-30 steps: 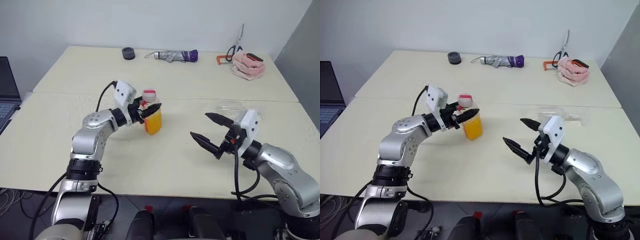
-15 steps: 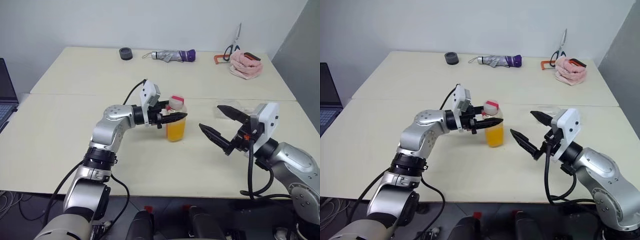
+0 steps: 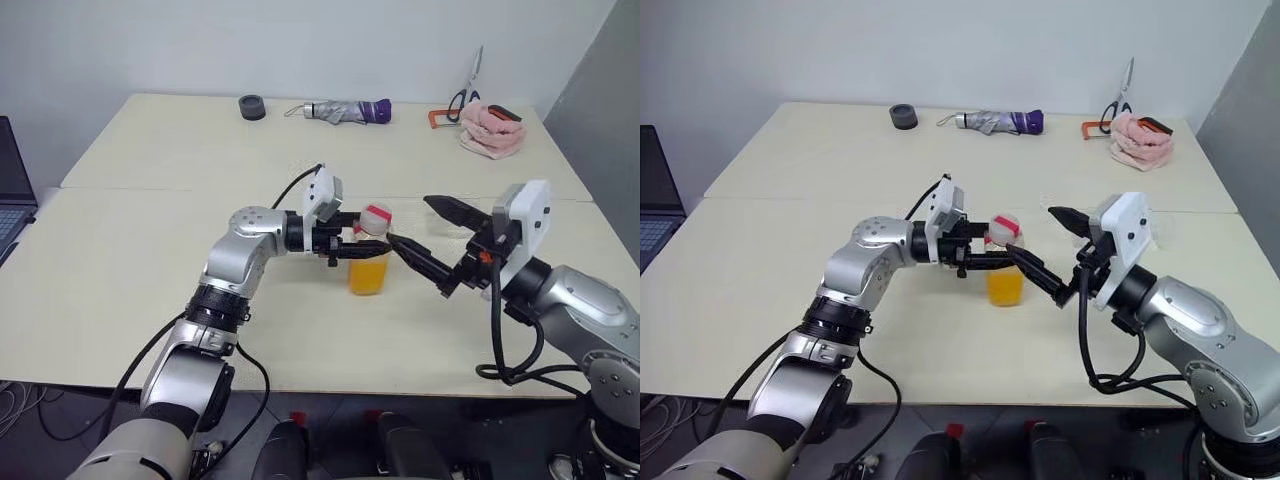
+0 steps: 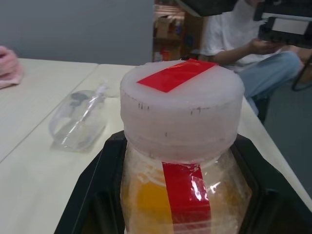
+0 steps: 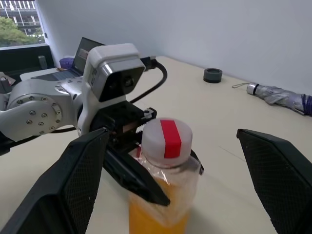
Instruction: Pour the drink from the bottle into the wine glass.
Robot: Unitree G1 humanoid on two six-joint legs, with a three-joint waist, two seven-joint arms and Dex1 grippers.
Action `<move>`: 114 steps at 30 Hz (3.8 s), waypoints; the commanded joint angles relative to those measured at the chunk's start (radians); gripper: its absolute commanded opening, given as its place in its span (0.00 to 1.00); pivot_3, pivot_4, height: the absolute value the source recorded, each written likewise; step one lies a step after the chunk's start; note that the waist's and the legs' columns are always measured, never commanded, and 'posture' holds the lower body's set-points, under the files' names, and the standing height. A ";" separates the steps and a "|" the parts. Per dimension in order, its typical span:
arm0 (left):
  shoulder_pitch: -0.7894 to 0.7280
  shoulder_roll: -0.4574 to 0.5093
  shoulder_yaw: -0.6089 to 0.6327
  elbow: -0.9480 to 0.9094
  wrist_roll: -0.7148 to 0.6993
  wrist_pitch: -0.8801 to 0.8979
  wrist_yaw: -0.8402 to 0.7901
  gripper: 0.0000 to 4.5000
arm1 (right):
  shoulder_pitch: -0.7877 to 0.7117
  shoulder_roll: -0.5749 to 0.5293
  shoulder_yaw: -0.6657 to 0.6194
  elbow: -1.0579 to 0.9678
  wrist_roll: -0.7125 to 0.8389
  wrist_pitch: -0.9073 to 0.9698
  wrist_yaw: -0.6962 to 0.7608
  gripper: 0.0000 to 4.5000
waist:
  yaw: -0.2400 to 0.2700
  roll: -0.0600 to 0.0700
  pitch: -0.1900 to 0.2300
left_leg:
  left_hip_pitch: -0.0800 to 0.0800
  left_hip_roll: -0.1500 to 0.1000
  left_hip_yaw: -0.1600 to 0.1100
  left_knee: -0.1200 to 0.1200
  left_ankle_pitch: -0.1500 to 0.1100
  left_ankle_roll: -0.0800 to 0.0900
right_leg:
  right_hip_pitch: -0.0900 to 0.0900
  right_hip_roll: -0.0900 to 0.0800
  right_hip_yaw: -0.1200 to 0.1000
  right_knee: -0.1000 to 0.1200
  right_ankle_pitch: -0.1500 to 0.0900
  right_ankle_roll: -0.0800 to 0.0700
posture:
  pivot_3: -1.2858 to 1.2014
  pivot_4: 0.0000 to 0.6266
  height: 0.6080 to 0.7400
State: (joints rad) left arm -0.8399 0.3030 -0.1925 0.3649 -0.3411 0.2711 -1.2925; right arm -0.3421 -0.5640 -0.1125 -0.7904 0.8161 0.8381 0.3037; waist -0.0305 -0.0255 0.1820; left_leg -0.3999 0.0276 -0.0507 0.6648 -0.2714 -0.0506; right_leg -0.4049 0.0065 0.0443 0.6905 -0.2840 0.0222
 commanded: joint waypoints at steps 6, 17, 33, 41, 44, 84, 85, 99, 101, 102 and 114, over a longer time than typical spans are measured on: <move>-0.051 -0.038 -0.009 0.027 0.026 -0.085 -0.042 0.49 | -0.048 0.032 0.080 0.028 -0.036 -0.016 -0.006 1.00 | 0.000 0.000 0.000 | 0.000 0.000 0.000 0.000 0.000 0.000 | 0.000 0.000 0.000 0.000 0.000 0.000 | 0.52 0.24 1.00; -0.031 -0.041 -0.002 0.014 0.044 -0.110 -0.021 0.49 | -0.063 0.072 0.146 0.101 -0.135 -0.060 0.021 1.00 | 0.000 0.000 0.000 | 0.000 0.000 0.000 0.000 0.000 0.000 | 0.000 0.000 0.000 0.000 0.000 0.000 | 0.52 0.24 1.00; -0.023 -0.048 0.012 -0.010 0.034 -0.113 0.017 0.49 | -0.108 0.047 0.185 0.172 -0.160 -0.088 0.185 0.41 | 0.000 0.000 0.000 | 0.000 0.000 0.000 0.000 0.000 0.000 | 0.000 0.000 0.000 0.000 0.000 0.000 | 0.52 0.24 1.00; -0.030 -0.040 0.016 -0.027 0.031 -0.114 0.009 0.49 | -0.239 -0.122 0.209 0.471 -0.221 -0.336 0.698 0.41 | -0.001 0.001 0.001 | 0.000 0.000 0.000 0.000 0.000 0.000 | 0.000 0.000 0.000 0.000 0.000 0.000 | 0.52 0.24 1.00; -0.027 -0.039 0.016 -0.034 0.032 -0.114 0.011 0.49 | -0.274 -0.130 0.206 0.545 -0.239 -0.376 0.763 0.41 | -0.001 0.001 0.001 | 0.000 0.001 0.000 0.000 0.000 0.000 | 0.000 0.001 0.000 0.000 0.000 0.000 | 0.52 0.24 1.00; -0.035 -0.073 0.034 0.015 0.040 -0.134 0.091 0.49 | -0.055 0.247 0.213 0.078 -0.411 -0.051 -0.140 0.56 | -0.001 0.001 0.000 | 0.000 0.000 0.000 0.001 0.000 0.000 | -0.001 0.000 0.001 0.004 0.000 -0.001 | 0.52 0.24 1.00; -0.034 -0.071 0.035 0.015 0.040 -0.134 0.091 0.49 | -0.056 0.249 0.214 0.081 -0.410 -0.055 -0.134 0.48 | -0.001 0.001 0.000 | 0.000 0.000 0.000 0.001 0.000 0.000 | -0.001 0.000 0.001 0.004 0.000 -0.001 | 0.52 0.24 1.00; -0.064 -0.041 0.037 0.005 0.012 -0.104 0.026 0.49 | -0.278 -0.031 0.193 0.521 -0.265 -0.295 0.646 0.42 | -0.002 0.002 0.001 | 0.001 0.000 0.001 0.001 0.000 0.000 | -0.001 0.000 0.000 0.003 0.000 -0.001 | 0.52 0.24 1.00; -0.072 -0.042 0.039 0.011 0.013 -0.105 0.023 0.49 | -0.322 -0.054 0.191 0.606 -0.257 -0.286 0.708 0.42 | -0.002 0.003 0.001 | 0.001 0.000 0.000 0.001 0.000 0.000 | -0.001 0.001 0.000 0.003 0.000 -0.001 | 0.52 0.24 1.00; -0.075 -0.043 0.040 0.014 0.015 -0.107 0.025 0.49 | -0.324 -0.068 0.194 0.614 -0.251 -0.283 0.742 0.42 | -0.002 0.002 0.001 | 0.001 0.000 0.000 0.001 0.000 0.000 | -0.001 0.001 0.000 0.003 0.000 -0.001 | 0.52 0.24 1.00; -0.055 -0.044 0.049 0.019 0.029 -0.096 0.082 0.49 | -0.067 0.035 0.026 0.133 -0.225 -0.142 0.268 0.86 | 0.002 0.003 0.001 | -0.001 -0.001 -0.001 0.000 0.000 0.000 | -0.002 -0.002 0.000 0.003 -0.001 -0.002 | 0.52 0.24 1.00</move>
State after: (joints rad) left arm -0.8757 0.2698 -0.1624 0.4045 -0.2952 0.1760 -1.2204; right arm -0.4184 -0.5417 -0.0654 -0.5622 0.5752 0.6680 0.6491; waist -0.0287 -0.0226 0.1835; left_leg -0.4013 0.0269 -0.0518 0.6647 -0.2712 -0.0503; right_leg -0.4068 0.0049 0.0441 0.6933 -0.2851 0.0206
